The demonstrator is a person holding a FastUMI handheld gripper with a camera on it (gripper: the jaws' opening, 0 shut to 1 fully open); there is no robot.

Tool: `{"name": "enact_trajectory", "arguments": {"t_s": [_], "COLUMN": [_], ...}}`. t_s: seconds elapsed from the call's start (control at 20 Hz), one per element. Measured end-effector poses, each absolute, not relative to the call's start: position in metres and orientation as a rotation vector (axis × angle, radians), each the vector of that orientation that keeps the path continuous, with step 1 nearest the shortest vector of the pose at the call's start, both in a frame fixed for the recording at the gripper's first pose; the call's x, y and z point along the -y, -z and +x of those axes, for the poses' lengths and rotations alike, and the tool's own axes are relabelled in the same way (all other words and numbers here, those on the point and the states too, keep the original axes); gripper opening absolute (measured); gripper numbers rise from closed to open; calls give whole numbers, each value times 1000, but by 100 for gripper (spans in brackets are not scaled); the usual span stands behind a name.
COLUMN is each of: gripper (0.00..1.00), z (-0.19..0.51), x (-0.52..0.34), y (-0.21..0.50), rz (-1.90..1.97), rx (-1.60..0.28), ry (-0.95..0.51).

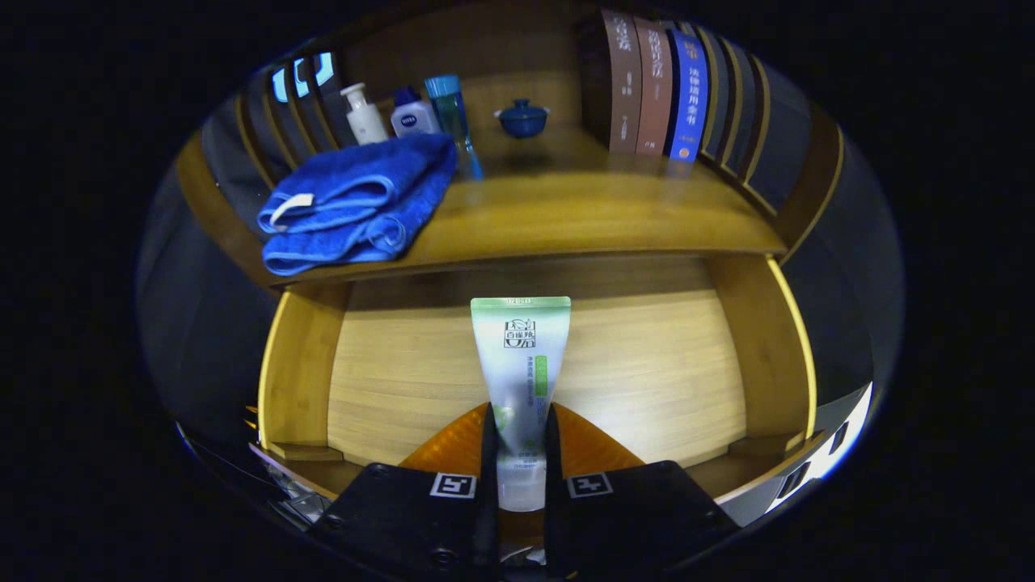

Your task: Pull open the drawer, take out the items inside it, and place them on the countertop above the cabinet.

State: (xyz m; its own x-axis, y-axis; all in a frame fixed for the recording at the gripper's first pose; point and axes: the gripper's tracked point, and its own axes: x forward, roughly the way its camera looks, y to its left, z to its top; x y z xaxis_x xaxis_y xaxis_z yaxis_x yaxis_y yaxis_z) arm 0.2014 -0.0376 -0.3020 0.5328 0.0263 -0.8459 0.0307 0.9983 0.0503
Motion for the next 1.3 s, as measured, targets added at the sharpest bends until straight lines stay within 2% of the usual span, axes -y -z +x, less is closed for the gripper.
{"name": "enact_trajectory", "arguments": {"t_s": [0.25,0.5,0.9,1.3], "gripper": [26,26,26,26], "z": [227,282,367,401], "x": [42,43,51,39], "y": [256,223,246,262], "rz": [70,83,67,76], "rx": [-972,-980,-1092,-1160], "ry": [4,15,39,36]}}
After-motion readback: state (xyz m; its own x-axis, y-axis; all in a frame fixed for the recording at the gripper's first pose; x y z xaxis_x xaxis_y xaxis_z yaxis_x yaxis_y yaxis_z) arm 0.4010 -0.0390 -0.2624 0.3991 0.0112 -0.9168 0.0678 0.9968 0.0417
